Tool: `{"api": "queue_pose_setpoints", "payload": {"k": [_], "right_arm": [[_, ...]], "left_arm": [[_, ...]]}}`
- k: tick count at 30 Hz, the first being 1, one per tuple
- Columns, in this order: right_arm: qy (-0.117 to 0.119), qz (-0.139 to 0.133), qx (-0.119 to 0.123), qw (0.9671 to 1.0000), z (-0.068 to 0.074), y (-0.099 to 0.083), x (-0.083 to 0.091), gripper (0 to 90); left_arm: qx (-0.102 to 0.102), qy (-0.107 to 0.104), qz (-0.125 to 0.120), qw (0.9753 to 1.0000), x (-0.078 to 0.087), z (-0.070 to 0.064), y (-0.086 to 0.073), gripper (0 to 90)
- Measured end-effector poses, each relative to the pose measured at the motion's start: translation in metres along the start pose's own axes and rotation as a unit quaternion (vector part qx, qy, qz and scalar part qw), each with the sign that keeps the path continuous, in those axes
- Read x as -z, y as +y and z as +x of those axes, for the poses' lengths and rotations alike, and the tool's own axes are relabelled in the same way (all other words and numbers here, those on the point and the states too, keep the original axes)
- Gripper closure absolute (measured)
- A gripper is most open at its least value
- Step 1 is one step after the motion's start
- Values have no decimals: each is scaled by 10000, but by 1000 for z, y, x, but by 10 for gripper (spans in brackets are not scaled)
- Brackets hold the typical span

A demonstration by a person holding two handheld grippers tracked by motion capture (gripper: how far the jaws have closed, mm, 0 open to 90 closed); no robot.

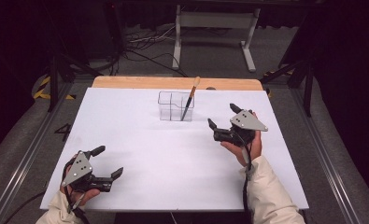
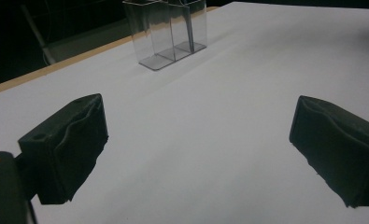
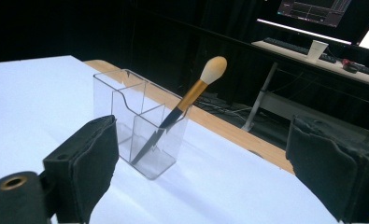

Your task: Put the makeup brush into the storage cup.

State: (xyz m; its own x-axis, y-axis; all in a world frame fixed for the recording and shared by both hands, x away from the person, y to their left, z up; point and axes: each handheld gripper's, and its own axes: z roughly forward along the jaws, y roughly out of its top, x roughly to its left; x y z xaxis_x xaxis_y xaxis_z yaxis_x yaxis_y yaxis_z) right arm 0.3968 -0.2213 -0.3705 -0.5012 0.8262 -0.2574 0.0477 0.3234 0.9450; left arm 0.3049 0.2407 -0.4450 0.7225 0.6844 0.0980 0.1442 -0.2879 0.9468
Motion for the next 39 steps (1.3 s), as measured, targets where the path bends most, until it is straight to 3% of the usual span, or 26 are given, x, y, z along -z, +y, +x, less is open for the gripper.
{"api": "queue_pose_setpoints", "payload": {"k": [19, 25, 39], "right_arm": [[114, 117, 224, 9996, -3, -10, 24, 103], [163, 122, 111, 9997, -5, -16, 32, 102], [88, 144, 311, 9994, -6, -26, 49, 100]], "left_arm": [[-21, 4, 16, 10000, -1, 0, 0, 53], [-23, -5, 25, 10000, -2, -1, 0, 53], [-37, 1, 30, 10000, -2, -1, 0, 53]]}}
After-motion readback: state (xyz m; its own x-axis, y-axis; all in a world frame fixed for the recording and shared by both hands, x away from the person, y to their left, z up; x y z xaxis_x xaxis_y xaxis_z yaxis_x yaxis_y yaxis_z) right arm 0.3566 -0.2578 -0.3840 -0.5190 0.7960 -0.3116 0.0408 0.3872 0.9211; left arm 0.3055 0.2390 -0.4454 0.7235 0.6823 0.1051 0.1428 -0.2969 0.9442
